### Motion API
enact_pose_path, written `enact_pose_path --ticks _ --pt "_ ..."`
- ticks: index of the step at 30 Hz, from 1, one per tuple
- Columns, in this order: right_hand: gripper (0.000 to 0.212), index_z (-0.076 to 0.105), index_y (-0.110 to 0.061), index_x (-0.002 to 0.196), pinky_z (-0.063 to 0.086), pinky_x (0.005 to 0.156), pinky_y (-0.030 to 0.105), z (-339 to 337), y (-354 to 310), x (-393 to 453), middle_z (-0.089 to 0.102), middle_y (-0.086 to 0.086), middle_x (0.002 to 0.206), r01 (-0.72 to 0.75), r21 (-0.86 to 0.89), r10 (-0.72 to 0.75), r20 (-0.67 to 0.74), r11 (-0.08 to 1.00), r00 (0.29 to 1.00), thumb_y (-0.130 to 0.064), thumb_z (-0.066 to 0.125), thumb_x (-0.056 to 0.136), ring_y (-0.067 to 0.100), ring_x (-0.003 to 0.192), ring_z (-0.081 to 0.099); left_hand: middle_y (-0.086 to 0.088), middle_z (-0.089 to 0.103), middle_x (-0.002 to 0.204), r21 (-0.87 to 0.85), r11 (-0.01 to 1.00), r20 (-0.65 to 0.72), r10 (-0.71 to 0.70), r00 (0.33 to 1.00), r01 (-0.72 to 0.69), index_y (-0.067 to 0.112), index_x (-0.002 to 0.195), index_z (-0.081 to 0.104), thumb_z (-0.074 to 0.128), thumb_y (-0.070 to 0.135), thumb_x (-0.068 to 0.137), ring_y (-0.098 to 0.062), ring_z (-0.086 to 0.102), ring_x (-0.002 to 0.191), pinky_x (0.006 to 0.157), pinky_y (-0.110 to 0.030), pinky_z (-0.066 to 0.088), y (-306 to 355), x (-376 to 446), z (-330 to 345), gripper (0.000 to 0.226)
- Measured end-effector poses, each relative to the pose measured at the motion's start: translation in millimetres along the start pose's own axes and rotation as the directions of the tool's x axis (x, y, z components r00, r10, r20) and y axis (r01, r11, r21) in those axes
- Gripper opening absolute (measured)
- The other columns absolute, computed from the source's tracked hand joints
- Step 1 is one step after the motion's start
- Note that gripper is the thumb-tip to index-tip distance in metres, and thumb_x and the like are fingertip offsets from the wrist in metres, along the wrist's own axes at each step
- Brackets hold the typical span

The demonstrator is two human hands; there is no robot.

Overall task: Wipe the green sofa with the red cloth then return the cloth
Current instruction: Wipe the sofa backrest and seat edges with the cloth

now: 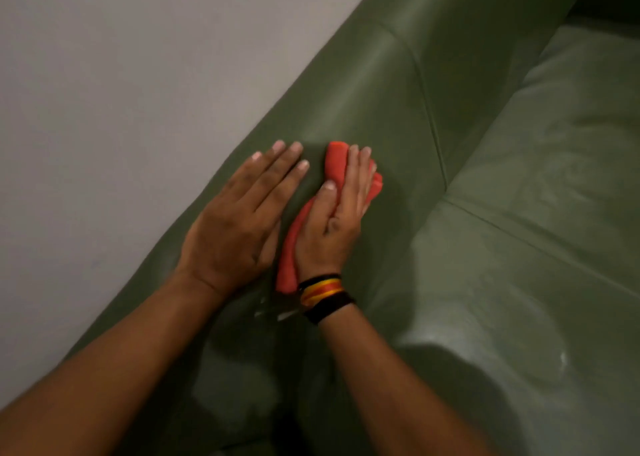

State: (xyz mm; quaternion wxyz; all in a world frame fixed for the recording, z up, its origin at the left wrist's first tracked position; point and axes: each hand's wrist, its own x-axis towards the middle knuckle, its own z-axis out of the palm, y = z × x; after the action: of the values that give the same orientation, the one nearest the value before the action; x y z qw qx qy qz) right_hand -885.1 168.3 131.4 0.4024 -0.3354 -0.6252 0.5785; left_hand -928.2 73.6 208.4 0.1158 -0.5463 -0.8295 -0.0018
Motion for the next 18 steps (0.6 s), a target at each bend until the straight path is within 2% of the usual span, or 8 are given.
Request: enact_pose_path --ticks 2,4,6,7,8,12,16,18 --pt "0.054 0.042 -0.006 0.153 0.01 0.132 0.041 -7.9 33.6 16.9 0.035 0.009 0.165 -0.018 -0.04 0.017 -0.024 0.999 1.0 -0.022 0.036 0.101 0.026 0.157 0.026 -0.021 0.035 0.169 -0.001 1.0 -0.02 -0.009 1.0 0.009 -0.003 0.159 0.039 0.036 0.003 0.102 -0.036 0.031 0.16 0.131 -0.053 0.029 -0.4 -3.0 -0.6 0.058" --pt "0.062 0.043 -0.011 0.153 0.012 0.13 0.043 -21.0 69.4 24.2 0.038 0.009 0.164 -0.239 -0.025 0.233 -0.142 0.971 0.962 -0.037 0.031 0.098 0.024 0.156 0.03 -0.02 0.036 0.169 -0.007 1.0 -0.033 -0.01 0.999 0.01 -0.002 0.159 0.039 0.041 0.0 0.1 -0.036 0.031 0.16 0.131 -0.053 0.03 0.1 -1.7 -1.7 0.059" --pt "0.069 0.042 -0.014 0.154 0.011 0.126 0.035 -27.5 81.8 17.9 0.039 0.01 0.164 -0.506 0.08 0.508 -0.251 0.859 0.824 -0.043 0.029 0.093 0.025 0.155 0.031 -0.02 0.035 0.17 0.007 1.0 -0.027 -0.017 0.999 0.017 -0.001 0.16 0.038 0.043 -0.001 0.098 -0.036 0.03 0.161 0.132 -0.052 0.028 0.2 1.0 -4.2 0.062" --pt "0.07 0.041 -0.012 0.154 0.011 0.126 0.032 -25.0 74.9 6.6 0.037 0.012 0.164 -0.561 0.115 0.569 -0.271 0.82 0.776 -0.043 0.029 0.093 0.027 0.155 0.03 -0.02 0.034 0.17 0.011 1.0 -0.016 -0.017 1.0 0.018 -0.001 0.16 0.037 0.042 0.0 0.098 -0.036 0.029 0.161 0.132 -0.052 0.028 0.0 1.5 -4.5 0.063" --pt "0.068 0.039 -0.01 0.154 0.011 0.129 0.034 -18.8 62.0 -10.2 0.035 0.013 0.165 -0.565 0.124 0.576 -0.26 0.816 0.775 -0.041 0.03 0.095 0.027 0.156 0.029 -0.02 0.034 0.17 0.011 1.0 -0.004 -0.016 1.0 0.016 -0.002 0.161 0.037 0.041 0.002 0.098 -0.036 0.028 0.161 0.132 -0.051 0.027 -0.5 1.8 -4.2 0.063" --pt "0.052 0.03 -0.01 0.159 0.006 0.132 0.04 12.5 -17.9 -118.3 0.023 0.003 0.171 -0.303 0.035 0.305 -0.13 0.952 0.943 -0.021 0.035 0.107 0.013 0.16 0.014 -0.022 0.034 0.17 -0.017 1.0 -0.011 -0.005 1.0 0.005 -0.003 0.16 0.037 0.031 0.008 0.104 -0.035 0.029 0.161 0.133 -0.051 0.026 -0.8 1.8 -0.8 0.057" --pt "0.057 0.028 -0.01 0.159 0.005 0.132 0.042 2.4 2.1 -140.6 0.02 0.004 0.171 -0.264 -0.01 0.264 -0.025 0.964 0.964 -0.025 0.031 0.104 0.018 0.161 0.011 -0.021 0.034 0.17 -0.009 1.0 -0.014 -0.021 1.0 0.021 -0.003 0.16 0.037 0.041 -0.001 0.098 -0.036 0.029 0.161 0.132 -0.052 0.028 1.4 3.6 -4.2 0.062" --pt "0.057 0.026 -0.014 0.158 0.006 0.132 0.043 -9.6 28.3 -126.4 0.022 0.006 0.171 -0.263 -0.072 0.261 -0.042 0.962 0.965 -0.029 0.029 0.104 0.02 0.161 0.013 -0.021 0.034 0.17 0.008 1.0 -0.004 -0.01 1.0 0.01 -0.002 0.16 0.037 0.041 -0.001 0.099 -0.036 0.029 0.161 0.132 -0.052 0.029 2.0 3.6 -4.8 0.062"
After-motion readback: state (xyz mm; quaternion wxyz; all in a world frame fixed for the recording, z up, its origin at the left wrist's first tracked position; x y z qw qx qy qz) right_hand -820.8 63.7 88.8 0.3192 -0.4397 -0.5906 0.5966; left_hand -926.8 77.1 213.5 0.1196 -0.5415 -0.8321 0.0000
